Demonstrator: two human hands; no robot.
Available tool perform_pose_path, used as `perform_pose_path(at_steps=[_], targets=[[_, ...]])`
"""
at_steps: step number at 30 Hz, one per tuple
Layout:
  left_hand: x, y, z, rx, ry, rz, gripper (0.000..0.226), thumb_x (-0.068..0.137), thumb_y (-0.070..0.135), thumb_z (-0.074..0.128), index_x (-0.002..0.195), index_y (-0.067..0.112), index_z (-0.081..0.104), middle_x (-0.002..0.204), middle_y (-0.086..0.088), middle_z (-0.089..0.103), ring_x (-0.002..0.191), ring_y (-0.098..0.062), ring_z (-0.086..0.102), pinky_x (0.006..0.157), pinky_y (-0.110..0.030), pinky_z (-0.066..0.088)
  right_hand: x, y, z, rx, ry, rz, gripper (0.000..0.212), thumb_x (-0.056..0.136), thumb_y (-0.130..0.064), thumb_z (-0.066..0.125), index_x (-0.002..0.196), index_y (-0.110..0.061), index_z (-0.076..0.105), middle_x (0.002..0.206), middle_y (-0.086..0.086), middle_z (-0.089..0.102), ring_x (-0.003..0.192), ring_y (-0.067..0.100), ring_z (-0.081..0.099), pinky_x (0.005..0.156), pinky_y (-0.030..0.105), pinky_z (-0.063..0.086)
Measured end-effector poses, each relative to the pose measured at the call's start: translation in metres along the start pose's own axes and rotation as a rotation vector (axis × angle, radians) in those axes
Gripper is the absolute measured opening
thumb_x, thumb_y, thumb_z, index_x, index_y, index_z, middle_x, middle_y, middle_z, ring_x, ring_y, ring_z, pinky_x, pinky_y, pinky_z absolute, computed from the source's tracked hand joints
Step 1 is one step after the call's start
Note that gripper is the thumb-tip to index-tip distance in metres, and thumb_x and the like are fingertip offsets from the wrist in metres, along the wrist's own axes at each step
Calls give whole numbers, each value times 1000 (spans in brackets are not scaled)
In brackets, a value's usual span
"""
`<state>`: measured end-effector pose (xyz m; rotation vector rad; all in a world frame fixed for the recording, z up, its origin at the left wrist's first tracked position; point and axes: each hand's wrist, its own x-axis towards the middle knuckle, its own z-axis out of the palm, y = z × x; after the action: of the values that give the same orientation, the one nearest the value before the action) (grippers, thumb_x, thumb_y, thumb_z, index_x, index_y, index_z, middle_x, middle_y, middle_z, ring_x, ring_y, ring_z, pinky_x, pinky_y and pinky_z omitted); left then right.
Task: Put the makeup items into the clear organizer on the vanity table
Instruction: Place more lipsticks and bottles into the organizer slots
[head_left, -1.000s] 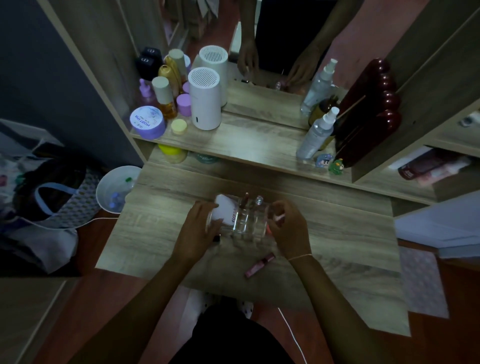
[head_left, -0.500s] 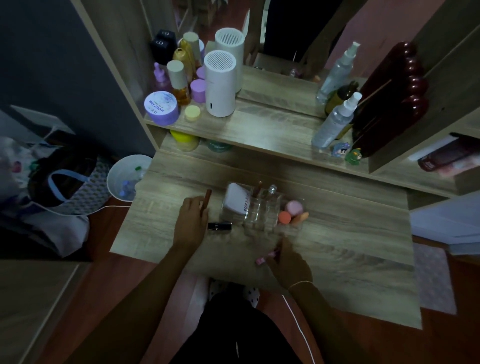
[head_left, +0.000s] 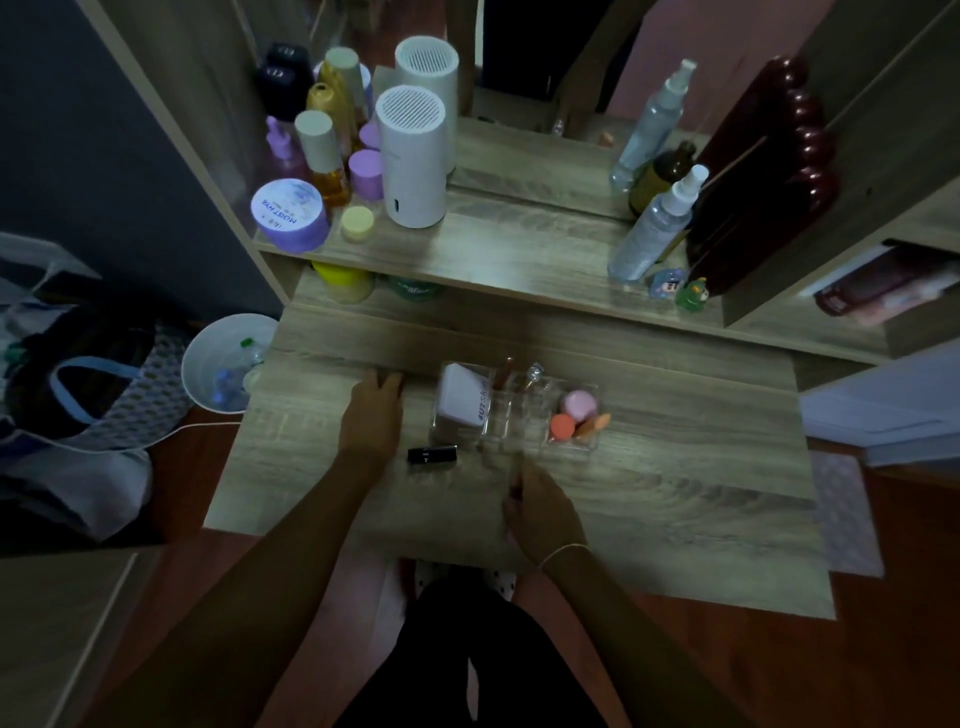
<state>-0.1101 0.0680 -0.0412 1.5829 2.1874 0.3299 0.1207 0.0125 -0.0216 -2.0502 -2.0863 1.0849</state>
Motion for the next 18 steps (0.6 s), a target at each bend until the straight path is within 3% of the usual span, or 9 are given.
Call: perform_pose_path(at_steps=[6, 11, 14, 18], targets=[[0, -14, -18, -173, 65, 25, 26, 92, 5, 52, 117, -2, 51, 120, -25, 50, 98, -38, 55, 83, -46, 47, 0, -17, -2, 64, 1, -103, 54, 81, -8, 57, 132, -16, 43, 118, 13, 63, 104, 31, 60, 79, 31, 40], [-5, -17, -34, -266, 170, 105, 27, 92, 8, 56, 118, 1, 54, 111, -22, 53, 91, -33, 56, 73, -31, 40, -4, -30, -3, 71, 3, -148, 40, 82, -12, 58, 120, -19, 53, 112, 11, 62, 101, 31, 60, 79, 31, 43], [-9, -9, -45, -337, 237, 157, 29, 91, 12, 59, 120, 7, 55, 108, -18, 56, 87, -18, 52, 73, -28, 39, -5, -36, -9, 89, 19, -157, 37, 82, -17, 60, 117, -25, 53, 109, 9, 65, 97, 30, 61, 73, 32, 44], [-15, 15, -55, -513, 263, 174, 34, 88, 13, 64, 120, 9, 53, 106, -10, 60, 90, -19, 58, 77, -30, 49, -5, -36, -21, 114, 97, -174, 40, 75, -10, 60, 110, -28, 49, 91, 7, 70, 83, 29, 64, 59, 27, 34]])
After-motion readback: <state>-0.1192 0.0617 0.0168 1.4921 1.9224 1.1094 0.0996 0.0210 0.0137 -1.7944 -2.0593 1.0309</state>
